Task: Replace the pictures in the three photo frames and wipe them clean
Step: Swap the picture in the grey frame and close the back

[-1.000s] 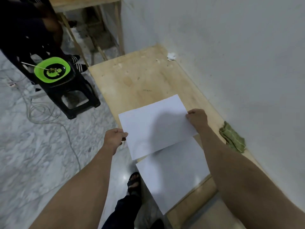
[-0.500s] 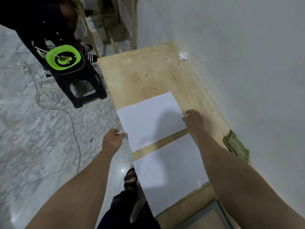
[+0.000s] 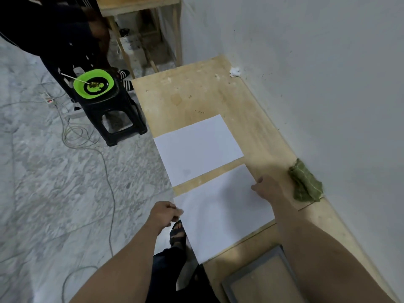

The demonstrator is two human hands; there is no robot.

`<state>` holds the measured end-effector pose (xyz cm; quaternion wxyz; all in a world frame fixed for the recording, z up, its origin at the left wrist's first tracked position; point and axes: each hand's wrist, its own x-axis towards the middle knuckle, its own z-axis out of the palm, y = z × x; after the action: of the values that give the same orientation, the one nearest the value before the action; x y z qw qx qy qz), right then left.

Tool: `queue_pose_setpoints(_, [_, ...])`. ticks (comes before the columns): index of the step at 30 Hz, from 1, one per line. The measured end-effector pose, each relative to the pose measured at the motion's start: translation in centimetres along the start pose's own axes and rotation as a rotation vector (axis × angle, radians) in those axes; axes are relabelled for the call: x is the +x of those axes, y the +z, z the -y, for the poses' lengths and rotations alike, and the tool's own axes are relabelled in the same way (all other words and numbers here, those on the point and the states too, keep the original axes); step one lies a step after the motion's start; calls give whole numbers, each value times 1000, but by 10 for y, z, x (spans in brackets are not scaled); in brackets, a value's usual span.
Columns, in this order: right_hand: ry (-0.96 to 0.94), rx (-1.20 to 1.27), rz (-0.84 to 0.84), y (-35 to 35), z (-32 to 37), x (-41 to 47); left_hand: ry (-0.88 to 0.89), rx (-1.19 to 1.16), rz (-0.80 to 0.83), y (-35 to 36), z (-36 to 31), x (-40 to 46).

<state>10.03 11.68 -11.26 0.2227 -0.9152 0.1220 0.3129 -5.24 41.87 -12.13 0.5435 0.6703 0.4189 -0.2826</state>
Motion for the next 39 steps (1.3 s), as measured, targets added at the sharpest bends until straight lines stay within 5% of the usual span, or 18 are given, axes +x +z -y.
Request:
queue_pose_setpoints(16, [103,702,59,-19,-47,-43,128,-197,-80,-6,-27,-32])
queue_pose_setpoints(21, [170,947,127,-34,-98,-76,236,-100,30,17,-54,-52])
queue_pose_setpoints(31, [344,1213,-185,-30,-232,-214,412,120,199,132,-64,-104])
queue_pose_setpoints(39, [642,1355,-358,58,-299,-337,475,452,324,212,-8,-131])
